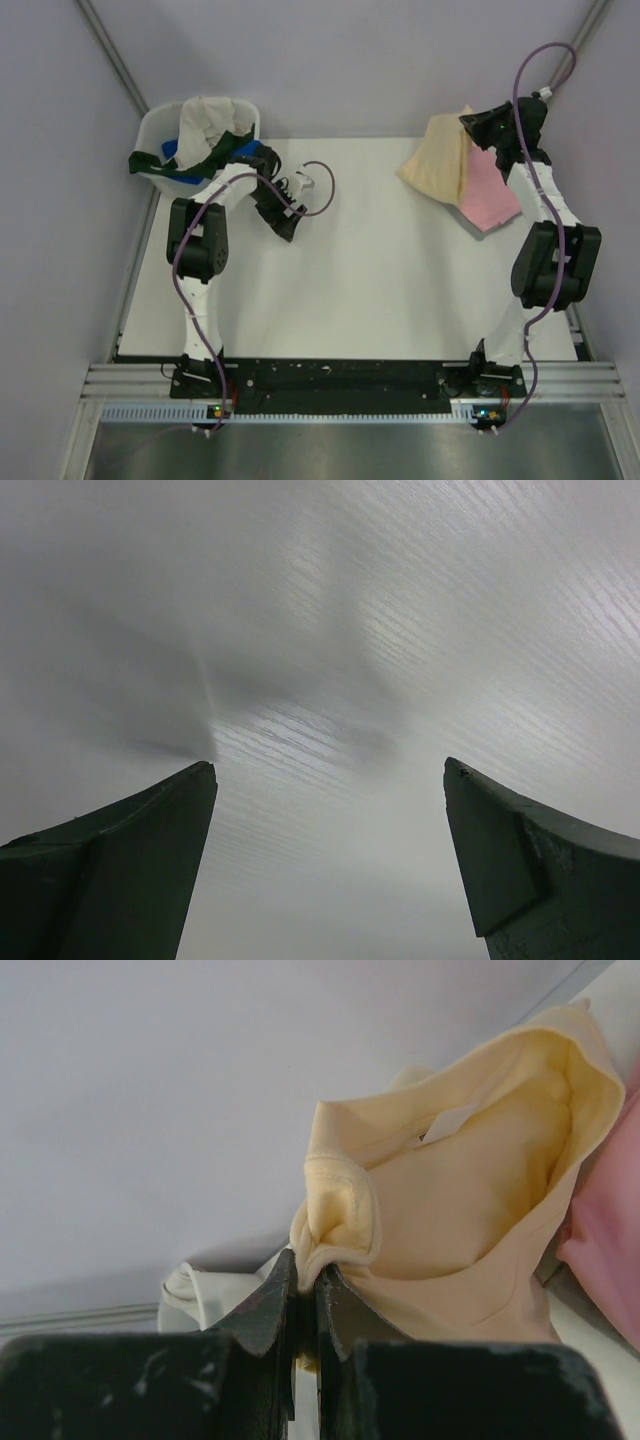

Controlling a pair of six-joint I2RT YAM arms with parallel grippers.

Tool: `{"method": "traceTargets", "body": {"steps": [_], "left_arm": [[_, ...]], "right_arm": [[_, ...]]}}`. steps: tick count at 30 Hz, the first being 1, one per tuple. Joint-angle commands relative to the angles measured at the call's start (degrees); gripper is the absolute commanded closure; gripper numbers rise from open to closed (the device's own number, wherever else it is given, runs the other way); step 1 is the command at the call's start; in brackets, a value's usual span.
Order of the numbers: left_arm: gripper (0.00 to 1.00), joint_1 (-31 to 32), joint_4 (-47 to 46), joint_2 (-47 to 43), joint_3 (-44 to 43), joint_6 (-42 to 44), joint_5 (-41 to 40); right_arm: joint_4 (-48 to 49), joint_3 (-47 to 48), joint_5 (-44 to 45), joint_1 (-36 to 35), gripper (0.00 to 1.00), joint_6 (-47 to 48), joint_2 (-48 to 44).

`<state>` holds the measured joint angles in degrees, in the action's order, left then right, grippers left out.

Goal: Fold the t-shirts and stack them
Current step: Put the neatly folded tshirt into the corner of the board with the right arm

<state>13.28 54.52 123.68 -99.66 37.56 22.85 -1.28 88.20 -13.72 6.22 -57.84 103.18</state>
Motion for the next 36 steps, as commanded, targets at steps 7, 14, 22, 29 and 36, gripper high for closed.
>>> {"method": "traceTargets", "body": {"steps": [7,14,22,29,36], "left_arm": [[0.01,0.0,0.1,-1.5,0.5,1.4,1.2],[0.01,0.0,-0.2,-1.9,1.3,1.4,1.1],[0.01,0.0,0.0,-1.7,1.0,1.2,1.3],[0.01,0.0,1.1,-1.0,-0.4,0.8,1.2],[0.01,0.1,2.1,-0.7,-1.4,0.4,0.6]], "right_arm": [[2.2,10.0,3.4,0.0,1.0,2.1,-3.0],[1.5,6.6,1.3,5.1,1.0,1.3,-4.7],[4.4,-8.7,-2.0,13.4,1.0,2.2,-10.0],[-0.4,-9.4,-7.3,20.1,1.0,11.4,-5.1],[-8.5,-7.3,-1.2,22.5,1.0,22.8,-0.9]]}}
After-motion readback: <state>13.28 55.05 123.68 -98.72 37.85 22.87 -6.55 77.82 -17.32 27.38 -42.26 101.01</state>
